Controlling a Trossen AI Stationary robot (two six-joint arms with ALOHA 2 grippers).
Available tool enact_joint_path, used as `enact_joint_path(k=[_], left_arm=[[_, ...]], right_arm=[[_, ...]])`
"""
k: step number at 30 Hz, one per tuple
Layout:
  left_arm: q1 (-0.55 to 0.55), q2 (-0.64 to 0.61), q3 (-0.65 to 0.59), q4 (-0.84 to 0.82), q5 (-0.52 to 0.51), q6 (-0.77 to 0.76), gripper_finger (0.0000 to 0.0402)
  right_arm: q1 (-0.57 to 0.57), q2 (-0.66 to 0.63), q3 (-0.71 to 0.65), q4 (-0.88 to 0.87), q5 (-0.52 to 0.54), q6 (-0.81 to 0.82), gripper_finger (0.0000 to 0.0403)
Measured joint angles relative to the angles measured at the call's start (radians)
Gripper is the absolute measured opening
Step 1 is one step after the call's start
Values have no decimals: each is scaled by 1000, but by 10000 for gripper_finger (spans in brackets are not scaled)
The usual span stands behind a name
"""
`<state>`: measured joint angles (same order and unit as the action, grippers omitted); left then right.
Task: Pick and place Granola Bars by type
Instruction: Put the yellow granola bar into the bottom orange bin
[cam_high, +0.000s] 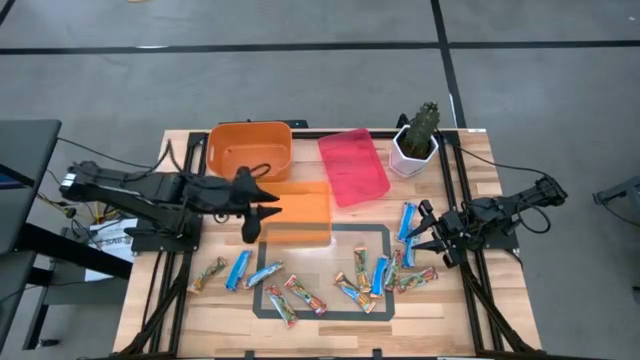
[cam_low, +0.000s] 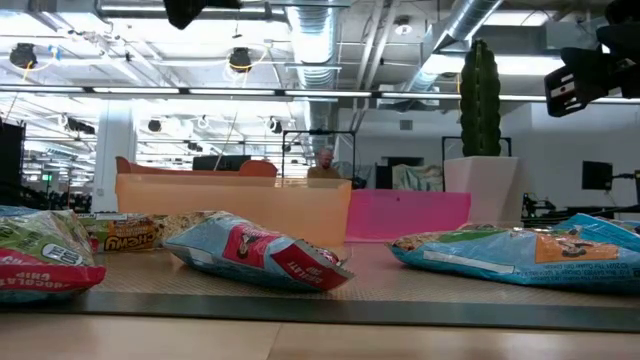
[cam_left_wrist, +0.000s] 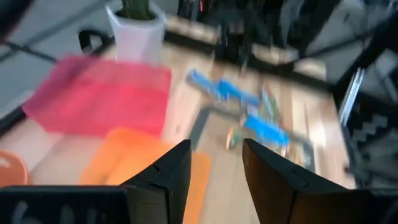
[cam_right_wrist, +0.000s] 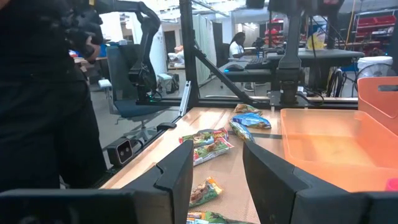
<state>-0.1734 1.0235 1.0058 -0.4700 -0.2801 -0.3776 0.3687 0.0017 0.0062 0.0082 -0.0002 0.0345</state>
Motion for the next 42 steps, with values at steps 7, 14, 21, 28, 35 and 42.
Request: enact_joint_path(k=[7,14,21,28,35,42], left_arm=[[-25,86,0,-148,91,70,138],[-70,199,0,-267,138,-20,138],[-146,334,-1,-269,250,-119,138],[-177,371,-1,-229,248,-198,138],[-195,370,-1,-249,214,-329,138],[-224,411,-1,-290,221,-527,138]], right_arm=[[0,0,0,0,0,0,133],[0,0,0,0,0,0,134],[0,0,0,0,0,0,133],[0,0,0,0,0,0,133],[0,0,0,0,0,0,134],[0,0,0,0,0,0,134]])
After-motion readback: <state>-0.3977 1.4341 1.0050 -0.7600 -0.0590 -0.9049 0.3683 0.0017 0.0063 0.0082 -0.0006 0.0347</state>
